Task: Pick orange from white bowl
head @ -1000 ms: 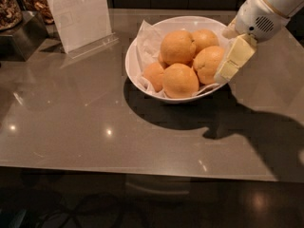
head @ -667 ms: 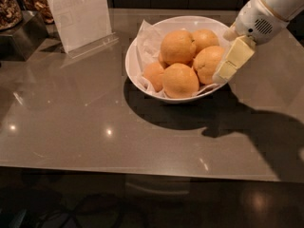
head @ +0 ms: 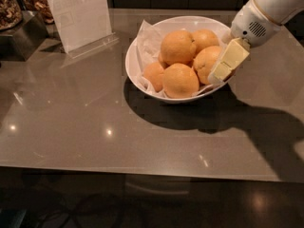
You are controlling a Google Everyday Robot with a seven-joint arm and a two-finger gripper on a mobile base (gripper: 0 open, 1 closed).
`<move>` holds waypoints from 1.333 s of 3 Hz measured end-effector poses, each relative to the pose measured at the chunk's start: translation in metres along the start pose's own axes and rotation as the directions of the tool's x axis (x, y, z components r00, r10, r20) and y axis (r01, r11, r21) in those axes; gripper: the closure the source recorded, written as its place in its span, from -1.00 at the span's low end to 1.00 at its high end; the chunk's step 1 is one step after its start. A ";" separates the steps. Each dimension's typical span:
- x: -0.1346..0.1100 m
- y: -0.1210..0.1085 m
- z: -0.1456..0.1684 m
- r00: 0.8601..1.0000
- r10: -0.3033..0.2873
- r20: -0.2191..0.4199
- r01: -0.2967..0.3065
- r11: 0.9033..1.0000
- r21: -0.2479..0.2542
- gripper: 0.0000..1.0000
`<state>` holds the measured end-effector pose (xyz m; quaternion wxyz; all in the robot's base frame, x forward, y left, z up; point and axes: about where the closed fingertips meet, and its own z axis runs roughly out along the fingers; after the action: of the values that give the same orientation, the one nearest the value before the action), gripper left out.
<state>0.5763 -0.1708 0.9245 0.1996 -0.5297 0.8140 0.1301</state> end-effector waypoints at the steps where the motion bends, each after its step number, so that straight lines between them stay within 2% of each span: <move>1: -0.001 -0.002 0.009 1.000 0.013 -0.010 -0.013 1.000 -0.014 -1.00; 2: 0.001 -0.005 0.015 0.999 0.034 -0.014 -0.035 0.999 -0.021 -0.63; 4: 0.001 -0.005 0.015 0.999 0.034 -0.014 -0.035 0.999 -0.021 0.28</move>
Offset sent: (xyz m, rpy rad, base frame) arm 0.0062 -0.0012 -0.0198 0.0016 0.0650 -0.0400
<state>0.5833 -0.1675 0.9104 0.1862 -0.5185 0.8229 0.1386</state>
